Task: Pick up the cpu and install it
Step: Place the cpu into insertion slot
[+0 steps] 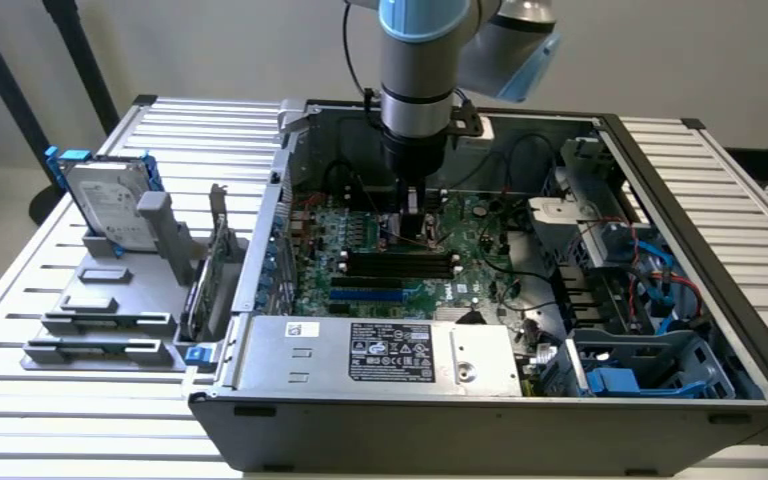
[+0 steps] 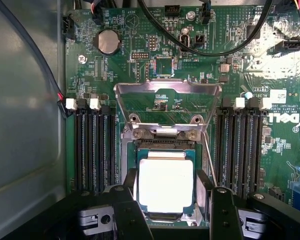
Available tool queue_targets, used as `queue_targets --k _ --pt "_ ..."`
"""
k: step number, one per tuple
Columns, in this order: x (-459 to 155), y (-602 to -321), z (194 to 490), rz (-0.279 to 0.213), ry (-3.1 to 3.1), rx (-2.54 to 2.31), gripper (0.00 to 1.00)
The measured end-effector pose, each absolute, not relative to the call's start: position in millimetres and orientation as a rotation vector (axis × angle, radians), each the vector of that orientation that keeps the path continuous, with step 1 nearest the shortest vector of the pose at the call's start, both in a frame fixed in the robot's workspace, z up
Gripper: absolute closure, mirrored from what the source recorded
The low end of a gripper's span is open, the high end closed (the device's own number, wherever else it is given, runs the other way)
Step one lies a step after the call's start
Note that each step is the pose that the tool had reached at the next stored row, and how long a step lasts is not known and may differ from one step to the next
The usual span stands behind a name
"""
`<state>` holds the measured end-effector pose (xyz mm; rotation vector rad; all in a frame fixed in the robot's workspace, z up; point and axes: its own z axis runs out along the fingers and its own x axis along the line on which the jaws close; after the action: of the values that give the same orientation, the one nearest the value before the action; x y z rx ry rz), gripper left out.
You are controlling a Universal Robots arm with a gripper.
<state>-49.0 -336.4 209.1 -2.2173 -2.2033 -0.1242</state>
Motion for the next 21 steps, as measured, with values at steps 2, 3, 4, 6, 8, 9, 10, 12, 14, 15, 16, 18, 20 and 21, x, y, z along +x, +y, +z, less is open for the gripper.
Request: queue_targets --k 2,3,4,6,8,9,10,12,14,15,16,18,20,21 --pt "-48.6 -336.5 208.0 -0.124 -2.203 -2.218 0.45" --pt "-48.5 -336.5 207.4 -0.124 -2.203 -2.218 0.45" --pt "-48.5 -336.4 207.0 -0.124 -2.203 -2.218 0.45" --pt "-48.4 -336.5 206.3 -0.124 -2.203 -2.218 0.45" --pt "-48.3 -336.5 206.0 -0.124 -2.203 -2.218 0.45" --pt "-48.3 -336.4 205.9 -0.124 -2.203 -2.218 0.45" --pt "-48.2 -336.5 205.8 -0.124 -2.203 -2.218 0.45" --pt "-48.1 -336.5 205.8 -0.124 -2.203 -2.218 0.45" --pt "-47.9 -336.4 205.7 -0.123 -2.204 -2.218 0.45" --pt "-47.8 -336.3 205.7 -0.123 -2.204 -2.218 0.45" --pt "-47.7 -336.3 205.7 -0.122 -2.204 -2.219 0.45" --pt "-47.7 -336.1 205.6 -0.121 -2.205 -2.219 0.45" --pt "-47.7 -335.8 205.5 -0.118 -2.206 -2.221 0.45" --pt "-47.7 -335.6 205.4 -0.116 -2.207 -2.221 0.45"
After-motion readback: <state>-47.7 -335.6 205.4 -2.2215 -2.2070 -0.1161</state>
